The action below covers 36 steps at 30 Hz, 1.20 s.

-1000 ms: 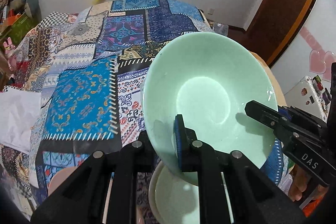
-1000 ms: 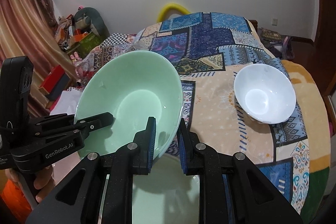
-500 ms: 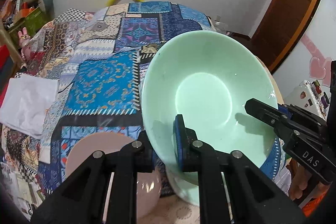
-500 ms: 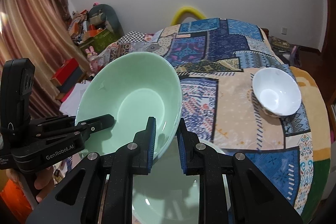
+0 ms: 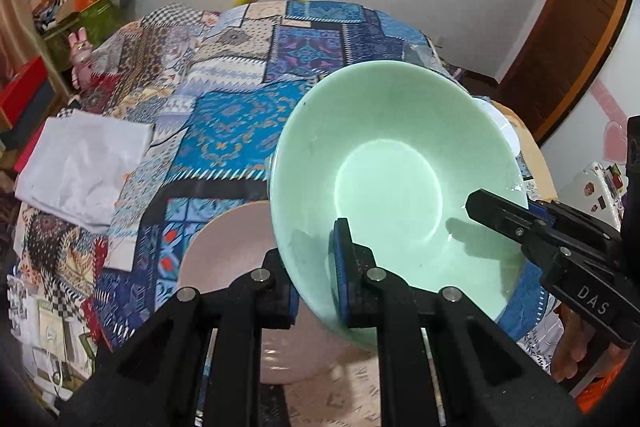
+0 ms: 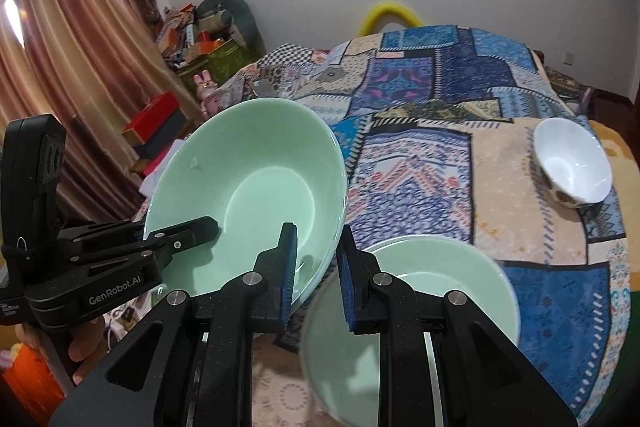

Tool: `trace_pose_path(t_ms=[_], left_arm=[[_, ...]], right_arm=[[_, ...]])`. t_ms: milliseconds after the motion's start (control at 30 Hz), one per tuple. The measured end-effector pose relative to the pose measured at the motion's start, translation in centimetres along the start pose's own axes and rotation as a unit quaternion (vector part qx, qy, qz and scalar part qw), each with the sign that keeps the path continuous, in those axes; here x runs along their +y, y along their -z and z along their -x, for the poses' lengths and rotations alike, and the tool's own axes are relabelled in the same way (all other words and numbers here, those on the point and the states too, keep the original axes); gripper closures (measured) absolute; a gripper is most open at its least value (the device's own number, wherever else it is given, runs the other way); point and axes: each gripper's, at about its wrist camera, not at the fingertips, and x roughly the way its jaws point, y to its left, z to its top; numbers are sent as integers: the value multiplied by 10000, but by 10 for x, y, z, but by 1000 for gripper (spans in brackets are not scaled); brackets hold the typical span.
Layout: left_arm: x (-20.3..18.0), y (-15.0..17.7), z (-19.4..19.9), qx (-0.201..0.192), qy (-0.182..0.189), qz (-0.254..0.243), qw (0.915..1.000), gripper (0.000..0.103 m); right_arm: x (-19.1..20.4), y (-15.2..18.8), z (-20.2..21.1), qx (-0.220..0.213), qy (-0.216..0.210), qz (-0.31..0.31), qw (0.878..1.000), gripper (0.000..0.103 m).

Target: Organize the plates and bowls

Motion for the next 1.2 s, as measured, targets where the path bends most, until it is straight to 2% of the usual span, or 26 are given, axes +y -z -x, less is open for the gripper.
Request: trace_pose_path(t_ms=[667, 1200], left_arm=[[70, 44, -12, 380, -249, 471, 9979, 89], [84, 64, -43, 811, -212, 575, 9948, 89]], right_arm=[[43, 24, -50, 561, -415, 105, 9975, 85], [43, 46, -76, 1046, -366, 48, 9938, 85]])
